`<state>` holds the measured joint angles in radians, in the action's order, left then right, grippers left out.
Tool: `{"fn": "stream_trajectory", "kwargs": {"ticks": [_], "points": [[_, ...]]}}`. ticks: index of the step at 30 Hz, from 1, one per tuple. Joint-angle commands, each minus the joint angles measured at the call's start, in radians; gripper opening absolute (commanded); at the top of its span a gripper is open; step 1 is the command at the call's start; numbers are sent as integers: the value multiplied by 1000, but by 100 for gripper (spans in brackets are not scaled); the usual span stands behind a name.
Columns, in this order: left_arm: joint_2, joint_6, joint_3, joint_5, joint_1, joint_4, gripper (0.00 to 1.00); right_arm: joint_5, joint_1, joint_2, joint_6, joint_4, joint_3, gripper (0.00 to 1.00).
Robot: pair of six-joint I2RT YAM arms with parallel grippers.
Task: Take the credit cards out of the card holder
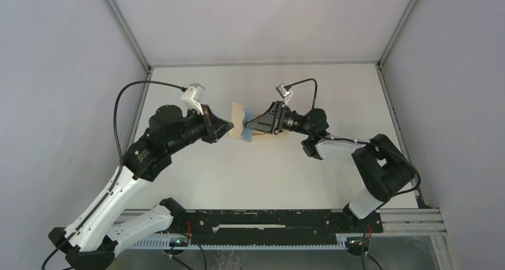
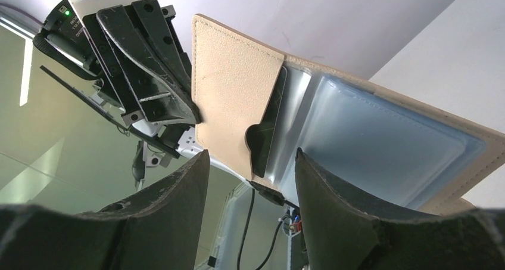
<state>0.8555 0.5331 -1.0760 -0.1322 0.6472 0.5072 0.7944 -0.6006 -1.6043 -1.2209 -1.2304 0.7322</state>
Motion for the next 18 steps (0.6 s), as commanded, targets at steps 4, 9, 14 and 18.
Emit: {"fn": "stream_trajectory", "kwargs": {"ticks": [4, 9, 14, 18], "points": [[-18, 7, -60, -20, -5, -55, 0, -8, -23, -1, 3, -60, 61, 63], [-19, 8, -55, -17, -5, -53, 0, -5, -30, 0, -8, -76, 69, 63], [-22, 7, -54, -21, -6, -52, 0, -3, -36, -17, -14, -80, 81, 62], [-26, 10, -59, -29, -5, -53, 0, 0, -39, -41, -36, -110, 93, 62]]}}
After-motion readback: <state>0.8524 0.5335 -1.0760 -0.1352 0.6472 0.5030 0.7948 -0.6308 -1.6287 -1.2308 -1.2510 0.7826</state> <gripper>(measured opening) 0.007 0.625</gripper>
